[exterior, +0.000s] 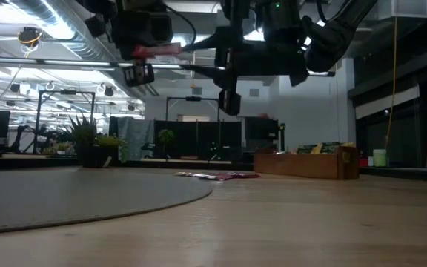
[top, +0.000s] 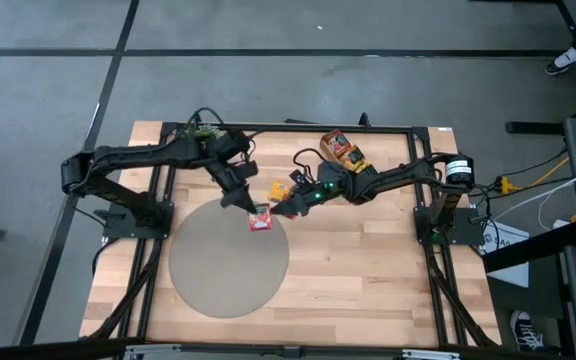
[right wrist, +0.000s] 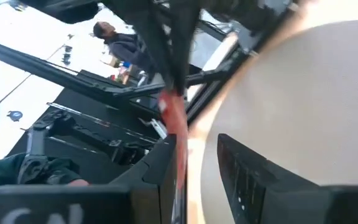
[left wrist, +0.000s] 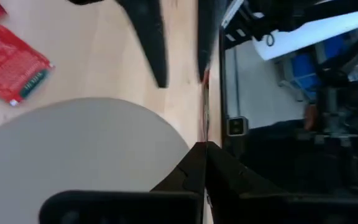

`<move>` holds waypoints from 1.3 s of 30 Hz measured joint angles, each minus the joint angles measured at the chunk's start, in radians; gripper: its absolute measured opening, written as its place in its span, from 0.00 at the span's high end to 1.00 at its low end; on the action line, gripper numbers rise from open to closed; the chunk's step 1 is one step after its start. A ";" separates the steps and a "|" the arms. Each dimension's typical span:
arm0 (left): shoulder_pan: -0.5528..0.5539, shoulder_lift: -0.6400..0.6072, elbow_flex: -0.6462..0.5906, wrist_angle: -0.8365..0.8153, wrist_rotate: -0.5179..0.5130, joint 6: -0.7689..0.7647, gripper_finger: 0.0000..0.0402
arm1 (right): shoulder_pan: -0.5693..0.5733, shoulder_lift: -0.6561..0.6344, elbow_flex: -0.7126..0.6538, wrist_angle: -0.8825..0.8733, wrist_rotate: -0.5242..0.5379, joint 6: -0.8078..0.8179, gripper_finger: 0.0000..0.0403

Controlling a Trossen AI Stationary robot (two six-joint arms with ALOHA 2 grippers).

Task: Pick & Place Tea
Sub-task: Put the red tea bag into the top section of the wooden organizer

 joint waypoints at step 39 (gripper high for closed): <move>0.008 0.030 -0.001 0.157 0.096 -0.181 0.99 | 0.000 0.000 0.000 0.127 0.027 -0.018 0.81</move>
